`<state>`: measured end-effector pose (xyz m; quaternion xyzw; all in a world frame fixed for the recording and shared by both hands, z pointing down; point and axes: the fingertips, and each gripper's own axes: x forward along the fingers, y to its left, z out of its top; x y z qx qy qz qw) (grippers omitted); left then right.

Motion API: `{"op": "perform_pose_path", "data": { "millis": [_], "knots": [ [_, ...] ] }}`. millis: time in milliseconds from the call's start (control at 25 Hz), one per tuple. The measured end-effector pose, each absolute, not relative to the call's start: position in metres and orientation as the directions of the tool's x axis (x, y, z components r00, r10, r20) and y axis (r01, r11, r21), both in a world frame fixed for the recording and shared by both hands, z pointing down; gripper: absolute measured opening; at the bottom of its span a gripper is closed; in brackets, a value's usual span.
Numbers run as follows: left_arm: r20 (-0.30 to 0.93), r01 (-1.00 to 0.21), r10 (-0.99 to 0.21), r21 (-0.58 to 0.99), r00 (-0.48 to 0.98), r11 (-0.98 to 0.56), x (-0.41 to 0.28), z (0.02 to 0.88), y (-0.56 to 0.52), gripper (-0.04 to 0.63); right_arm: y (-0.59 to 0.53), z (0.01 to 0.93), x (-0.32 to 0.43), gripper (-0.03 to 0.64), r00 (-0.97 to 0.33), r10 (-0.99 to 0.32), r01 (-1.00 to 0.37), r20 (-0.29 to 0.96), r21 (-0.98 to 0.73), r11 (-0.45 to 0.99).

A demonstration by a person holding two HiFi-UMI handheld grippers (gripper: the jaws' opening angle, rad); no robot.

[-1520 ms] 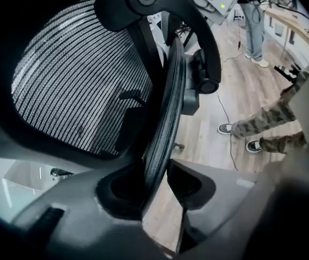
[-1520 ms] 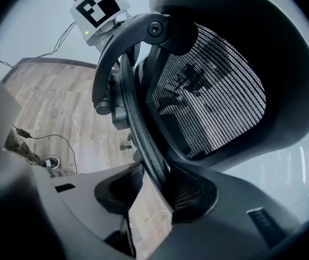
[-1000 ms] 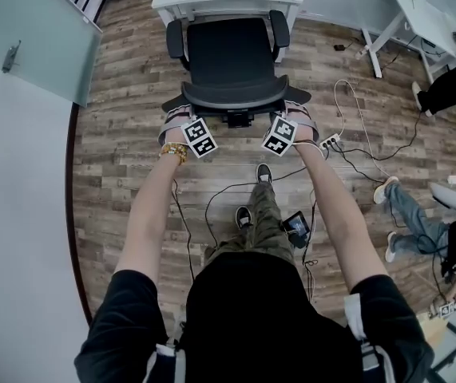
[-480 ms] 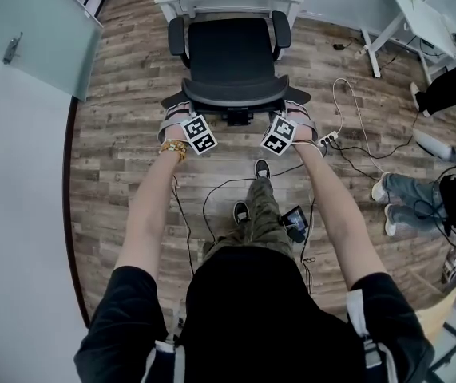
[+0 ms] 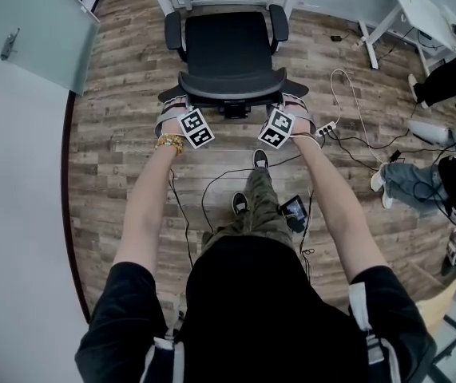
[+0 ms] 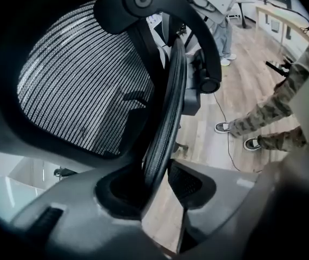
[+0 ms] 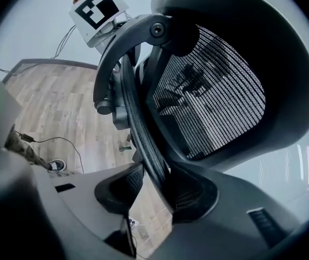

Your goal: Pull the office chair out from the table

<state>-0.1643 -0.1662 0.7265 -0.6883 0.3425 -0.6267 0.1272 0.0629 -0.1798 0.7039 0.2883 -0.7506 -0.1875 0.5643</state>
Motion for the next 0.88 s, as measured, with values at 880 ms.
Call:
{"op": "perform_pose_path", "data": {
  "millis": [880],
  "knots": [
    [0.761, -0.324, -0.649, -0.614, -0.002, -0.720, -0.163, 0.724, -0.119, 0.163, -0.130, 0.700, 0.062, 0.132, -0.208, -0.651, -0.231, 0.730, 0.611, 0.758]
  ]
}}
